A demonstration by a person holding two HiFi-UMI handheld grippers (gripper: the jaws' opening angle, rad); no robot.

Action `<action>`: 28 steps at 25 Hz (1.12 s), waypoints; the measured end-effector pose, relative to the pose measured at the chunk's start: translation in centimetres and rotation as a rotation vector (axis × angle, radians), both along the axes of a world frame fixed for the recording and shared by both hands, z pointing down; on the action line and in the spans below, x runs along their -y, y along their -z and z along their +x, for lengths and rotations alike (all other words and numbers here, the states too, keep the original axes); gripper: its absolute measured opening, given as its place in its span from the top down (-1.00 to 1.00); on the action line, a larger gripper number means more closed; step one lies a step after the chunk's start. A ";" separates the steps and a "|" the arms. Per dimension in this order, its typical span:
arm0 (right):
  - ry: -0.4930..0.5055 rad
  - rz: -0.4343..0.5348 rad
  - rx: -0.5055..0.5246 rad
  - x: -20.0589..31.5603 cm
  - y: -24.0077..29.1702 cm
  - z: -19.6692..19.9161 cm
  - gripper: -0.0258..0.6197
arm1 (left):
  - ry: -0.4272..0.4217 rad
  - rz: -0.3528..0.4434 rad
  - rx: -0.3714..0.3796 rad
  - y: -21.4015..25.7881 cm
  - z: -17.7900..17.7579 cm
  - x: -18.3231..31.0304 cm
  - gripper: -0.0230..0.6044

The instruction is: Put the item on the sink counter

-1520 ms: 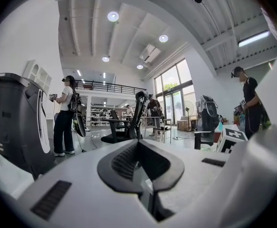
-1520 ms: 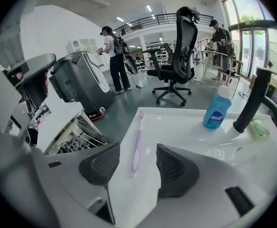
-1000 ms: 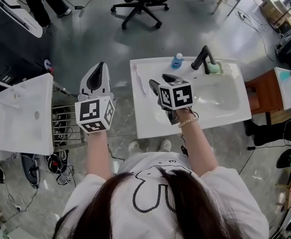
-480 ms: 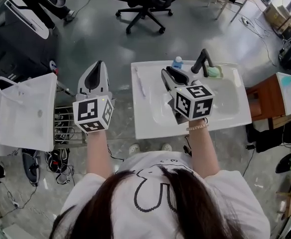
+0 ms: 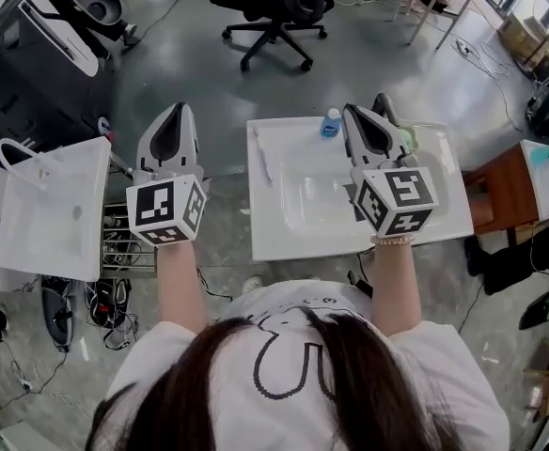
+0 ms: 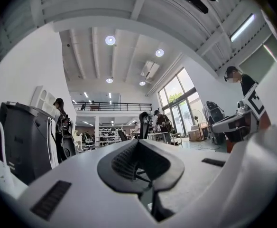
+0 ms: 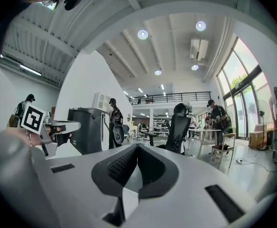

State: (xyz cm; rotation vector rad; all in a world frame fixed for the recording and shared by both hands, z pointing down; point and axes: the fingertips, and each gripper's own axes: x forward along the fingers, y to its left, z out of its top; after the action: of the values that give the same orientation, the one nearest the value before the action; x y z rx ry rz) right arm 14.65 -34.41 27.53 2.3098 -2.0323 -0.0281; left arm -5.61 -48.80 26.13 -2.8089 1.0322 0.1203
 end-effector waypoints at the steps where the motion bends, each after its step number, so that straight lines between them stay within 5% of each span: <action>1: -0.009 0.020 -0.010 -0.6 0.6 0.2 0.83 | -0.007 0.010 -0.002 0.3 0.0 -0.3 0.90; 11: -0.119 0.140 -0.176 -5.4 6.8 2.0 0.83 | -0.087 0.105 -0.013 3.2 0.6 -3.0 0.90; 28: -0.152 0.158 -0.227 -7.0 8.1 1.5 0.83 | -0.090 0.161 -0.038 5.4 0.3 -3.4 0.90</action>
State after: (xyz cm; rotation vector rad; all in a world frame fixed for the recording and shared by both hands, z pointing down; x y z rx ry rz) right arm 16.17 -27.42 19.47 2.4163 -1.8006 -0.4373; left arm -5.35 -45.41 20.72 -2.7158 0.8627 0.2564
